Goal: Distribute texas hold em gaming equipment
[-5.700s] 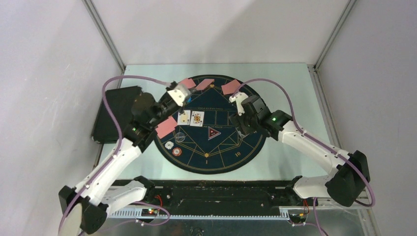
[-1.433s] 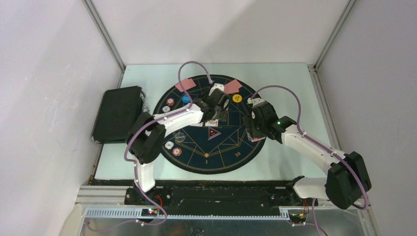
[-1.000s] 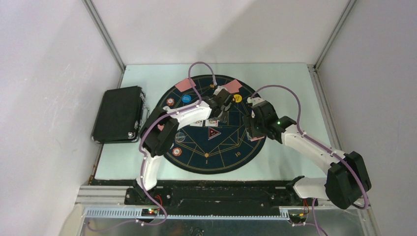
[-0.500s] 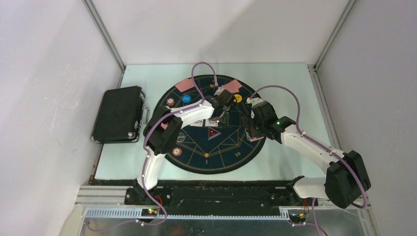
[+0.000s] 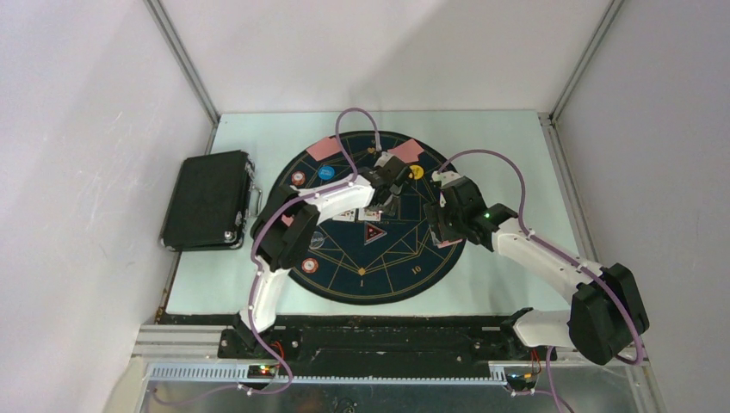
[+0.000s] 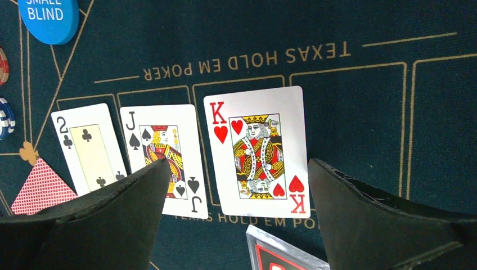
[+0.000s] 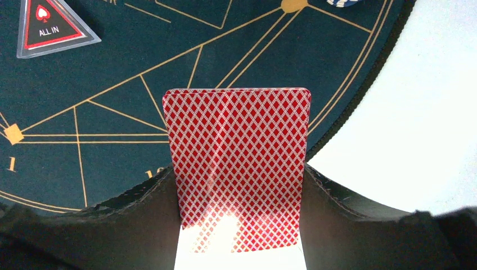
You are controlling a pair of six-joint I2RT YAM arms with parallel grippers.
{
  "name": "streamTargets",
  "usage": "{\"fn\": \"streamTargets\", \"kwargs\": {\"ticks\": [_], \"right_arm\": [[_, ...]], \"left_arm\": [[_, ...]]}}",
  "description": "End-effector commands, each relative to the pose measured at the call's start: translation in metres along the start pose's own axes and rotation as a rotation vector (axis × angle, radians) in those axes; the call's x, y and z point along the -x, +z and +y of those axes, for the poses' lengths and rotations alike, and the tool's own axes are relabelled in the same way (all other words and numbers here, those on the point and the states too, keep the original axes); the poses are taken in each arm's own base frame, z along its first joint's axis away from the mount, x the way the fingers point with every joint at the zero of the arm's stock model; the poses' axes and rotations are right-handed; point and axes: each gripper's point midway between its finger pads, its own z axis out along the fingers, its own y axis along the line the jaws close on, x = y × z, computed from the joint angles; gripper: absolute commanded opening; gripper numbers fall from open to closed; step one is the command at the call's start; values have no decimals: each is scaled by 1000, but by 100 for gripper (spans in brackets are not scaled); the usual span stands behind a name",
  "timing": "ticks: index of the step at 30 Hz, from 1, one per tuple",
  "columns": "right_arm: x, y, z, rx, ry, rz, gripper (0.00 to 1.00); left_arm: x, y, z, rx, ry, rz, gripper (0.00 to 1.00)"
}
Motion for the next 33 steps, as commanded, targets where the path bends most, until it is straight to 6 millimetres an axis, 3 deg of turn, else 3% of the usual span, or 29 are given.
{"fn": "streamTargets", "kwargs": {"ticks": [1,8,13,21,23,24,25,26,27,33], "right_arm": [[12,-1,-1,-3,-1,-45,0],[11,0,-1,-2,-4,-39,0],[11,1,-1,-4,-6,-38,0],[11,1,-3,-16,-6,-39,0],[10,1,-4,-19,-5,-38,0],[11,1,-4,-19,-6,-39,0],[11,0,-4,-19,-5,-40,0],[10,1,-4,-18,-5,-37,0],[10,1,-4,-17,-5,-38,0],[11,-1,-2,-11,-5,-41,0]], "left_arm": [[6,2,20,59,9,-8,100],[8,2,21,33,8,-17,100],[12,-7,10,-63,34,-51,100],[20,-49,7,-205,-35,-115,100],[16,-62,5,-259,-84,-115,100],[4,-63,-1,-298,-101,-87,100],[7,-69,-4,-329,-122,-106,100],[-5,-69,-11,-370,-133,-77,100],[-2,-75,-16,-408,-149,-97,100],[-23,-75,-32,-476,-174,-42,100]]}}
